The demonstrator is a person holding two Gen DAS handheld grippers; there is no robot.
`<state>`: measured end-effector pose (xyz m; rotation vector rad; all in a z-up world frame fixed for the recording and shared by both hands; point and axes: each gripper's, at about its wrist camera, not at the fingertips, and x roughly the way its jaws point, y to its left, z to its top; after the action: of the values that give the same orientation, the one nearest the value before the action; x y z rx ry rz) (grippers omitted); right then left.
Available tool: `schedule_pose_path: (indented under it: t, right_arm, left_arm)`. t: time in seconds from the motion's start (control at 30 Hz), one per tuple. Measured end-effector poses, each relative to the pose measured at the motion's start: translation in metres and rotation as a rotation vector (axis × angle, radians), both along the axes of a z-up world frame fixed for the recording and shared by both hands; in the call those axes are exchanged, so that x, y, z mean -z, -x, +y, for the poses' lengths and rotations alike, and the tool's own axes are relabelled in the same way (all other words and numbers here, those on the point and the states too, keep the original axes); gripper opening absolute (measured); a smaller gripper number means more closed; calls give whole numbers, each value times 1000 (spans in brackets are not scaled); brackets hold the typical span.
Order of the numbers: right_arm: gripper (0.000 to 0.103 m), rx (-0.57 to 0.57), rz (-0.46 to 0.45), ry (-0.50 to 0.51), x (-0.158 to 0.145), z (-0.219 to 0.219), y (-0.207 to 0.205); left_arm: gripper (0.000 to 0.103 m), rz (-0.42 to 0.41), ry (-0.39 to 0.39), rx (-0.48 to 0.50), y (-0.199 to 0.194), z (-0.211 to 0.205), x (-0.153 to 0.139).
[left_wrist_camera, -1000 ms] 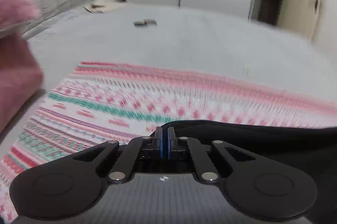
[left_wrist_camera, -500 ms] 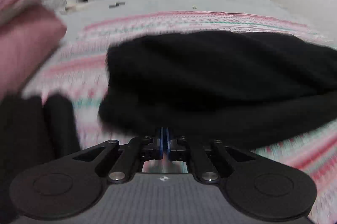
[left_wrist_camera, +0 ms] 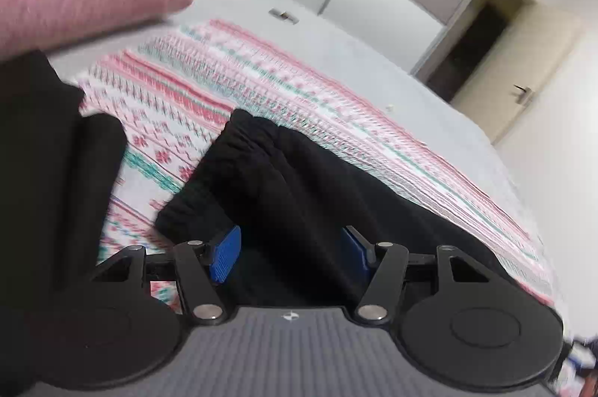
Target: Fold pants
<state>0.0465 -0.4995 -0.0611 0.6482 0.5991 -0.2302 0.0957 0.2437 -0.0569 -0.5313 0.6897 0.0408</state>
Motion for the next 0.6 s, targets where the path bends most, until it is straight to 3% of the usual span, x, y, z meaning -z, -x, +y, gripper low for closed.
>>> schedule_pose_path:
  t: [0.13, 0.3, 0.37, 0.43, 0.5, 0.53, 0.57, 0.6]
  right_arm:
    - [62, 113, 41, -118, 7, -6, -9]
    - [60, 210, 35, -230, -2, -11, 11]
    - [60, 158, 57, -270, 5, -2, 12]
    - [60, 138, 89, -303, 16, 2, 4]
    - [59, 172, 42, -320, 23, -3, -6]
    - [52, 185, 36, -315, 25, -5, -11]
    - [34, 193, 35, -299, 26, -6, -17]
    - [24, 195, 45, -261, 27, -4, -22]
  left_arm:
    - [87, 97, 19, -74, -34, -6, 18]
    - [86, 84, 7, -152, -33, -13, 31]
    - [78, 94, -43, -162, -38, -20, 31]
    - [61, 99, -70, -173, -40, -23, 30]
    - [48, 98, -77, -184, -42, -18, 31]
    - [40, 94, -59, -193, -41, -14, 32]
    - [39, 84, -45, -202, -40, -11, 32]
    - [38, 78, -39, -209, -38, -10, 30]
